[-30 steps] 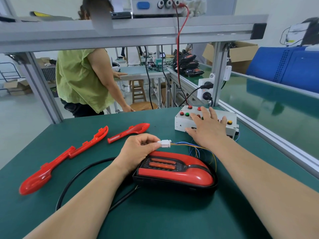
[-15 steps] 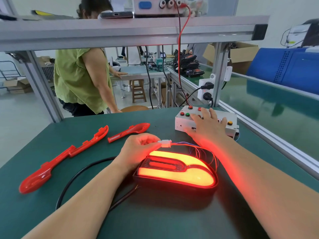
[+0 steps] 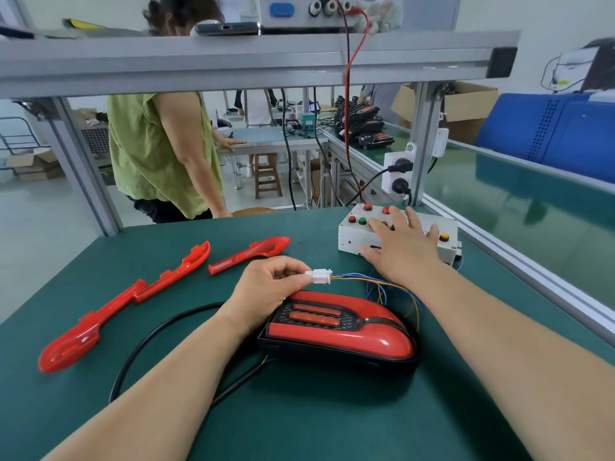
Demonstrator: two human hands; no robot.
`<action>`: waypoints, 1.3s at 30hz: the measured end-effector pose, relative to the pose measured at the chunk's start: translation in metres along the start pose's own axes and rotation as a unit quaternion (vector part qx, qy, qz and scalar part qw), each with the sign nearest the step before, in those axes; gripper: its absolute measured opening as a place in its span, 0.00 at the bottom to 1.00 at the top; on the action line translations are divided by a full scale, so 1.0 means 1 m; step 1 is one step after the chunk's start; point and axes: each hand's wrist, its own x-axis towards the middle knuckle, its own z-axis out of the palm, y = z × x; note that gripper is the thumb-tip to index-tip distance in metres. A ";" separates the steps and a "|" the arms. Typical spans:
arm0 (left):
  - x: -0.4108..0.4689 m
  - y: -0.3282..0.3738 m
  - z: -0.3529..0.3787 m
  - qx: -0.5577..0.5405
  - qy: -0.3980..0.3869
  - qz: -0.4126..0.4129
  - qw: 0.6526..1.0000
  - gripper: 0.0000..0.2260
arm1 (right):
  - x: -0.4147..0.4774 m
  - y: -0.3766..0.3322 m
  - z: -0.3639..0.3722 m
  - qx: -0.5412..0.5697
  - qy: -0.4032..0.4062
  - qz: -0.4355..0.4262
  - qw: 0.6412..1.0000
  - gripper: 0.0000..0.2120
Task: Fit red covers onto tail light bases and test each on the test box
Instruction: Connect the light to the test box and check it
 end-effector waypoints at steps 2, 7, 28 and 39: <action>0.000 0.000 0.000 0.001 0.000 0.000 1.000 0.10 | 0.000 0.000 0.000 -0.002 0.000 -0.002 1.000 0.31; -0.001 0.001 0.000 -0.002 -0.001 -0.001 1.000 0.10 | 0.000 0.000 0.001 -0.004 -0.001 -0.001 1.000 0.31; -0.002 0.004 -0.001 0.020 0.007 -0.015 1.000 0.07 | -0.006 -0.002 -0.004 -0.005 0.002 -0.007 1.000 0.31; -0.002 0.006 0.000 0.025 0.013 -0.018 0.999 0.05 | -0.006 -0.004 -0.005 0.004 0.000 -0.004 1.000 0.30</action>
